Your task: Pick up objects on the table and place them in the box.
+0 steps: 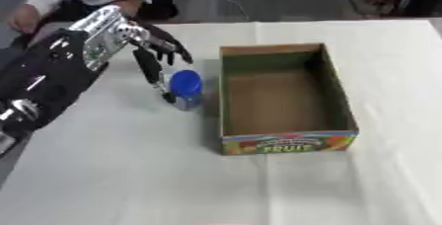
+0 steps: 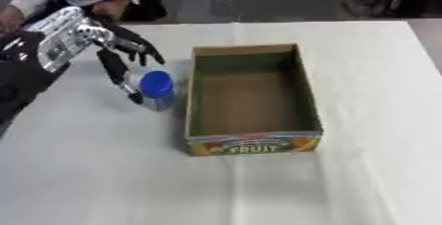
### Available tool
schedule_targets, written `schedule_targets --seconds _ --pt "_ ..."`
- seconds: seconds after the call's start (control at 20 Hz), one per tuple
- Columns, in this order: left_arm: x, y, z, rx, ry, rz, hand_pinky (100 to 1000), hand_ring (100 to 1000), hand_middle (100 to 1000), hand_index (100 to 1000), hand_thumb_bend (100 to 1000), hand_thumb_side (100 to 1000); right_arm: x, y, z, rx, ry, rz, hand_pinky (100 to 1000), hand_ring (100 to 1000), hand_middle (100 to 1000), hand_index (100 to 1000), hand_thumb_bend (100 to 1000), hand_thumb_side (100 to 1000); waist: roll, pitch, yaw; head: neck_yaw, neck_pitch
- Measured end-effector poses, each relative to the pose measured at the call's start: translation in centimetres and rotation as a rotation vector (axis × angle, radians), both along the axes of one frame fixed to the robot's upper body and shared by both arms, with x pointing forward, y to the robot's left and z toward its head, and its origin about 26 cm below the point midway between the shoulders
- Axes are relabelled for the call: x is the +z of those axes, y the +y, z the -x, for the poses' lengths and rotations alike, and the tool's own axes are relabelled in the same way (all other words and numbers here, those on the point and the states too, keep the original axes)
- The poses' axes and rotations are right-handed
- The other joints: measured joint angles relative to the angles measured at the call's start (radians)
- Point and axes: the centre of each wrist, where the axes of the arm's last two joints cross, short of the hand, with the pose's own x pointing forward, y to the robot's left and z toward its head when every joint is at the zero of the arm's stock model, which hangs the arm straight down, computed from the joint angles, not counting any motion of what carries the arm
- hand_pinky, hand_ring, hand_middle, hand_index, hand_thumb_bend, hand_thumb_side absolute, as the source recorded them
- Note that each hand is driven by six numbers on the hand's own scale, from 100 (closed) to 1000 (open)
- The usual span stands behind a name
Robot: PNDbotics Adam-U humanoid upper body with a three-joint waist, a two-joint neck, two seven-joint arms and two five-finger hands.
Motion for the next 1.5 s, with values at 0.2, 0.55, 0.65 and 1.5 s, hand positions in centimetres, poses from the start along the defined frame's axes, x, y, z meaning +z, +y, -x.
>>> schedule_targets --seconds 0.2,0.55,0.65,1.5 --pt "-0.2 -0.2 0.0 -0.005 0.012 0.006 648 781 1000 1000 707 481 0.0 0.0 0.0 0.003 0.003 -0.001 203 492 487 587 108 913 0.002 0.000 -0.002 0.000 0.005" --pt "-0.6 -0.6 -0.1 -0.013 0.020 0.008 657 781 1000 1000 704 475 0.2 0.1 0.0 0.011 0.001 0.003 204 492 488 587 106 912 0.003 0.000 -0.008 0.000 0.006" --pt "-0.6 -0.6 -0.1 -0.015 0.021 0.008 657 781 1000 1000 703 473 0.2 0.1 -0.1 0.014 0.000 0.000 204 492 488 587 105 912 0.004 0.000 -0.010 0.001 0.006" --pt "-2.3 -0.9 -0.7 -0.006 0.035 -0.028 653 744 964 1000 681 466 0.7 0.2 -0.2 0.036 -0.004 0.010 207 493 488 586 100 910 0.007 0.000 -0.025 0.009 0.006"
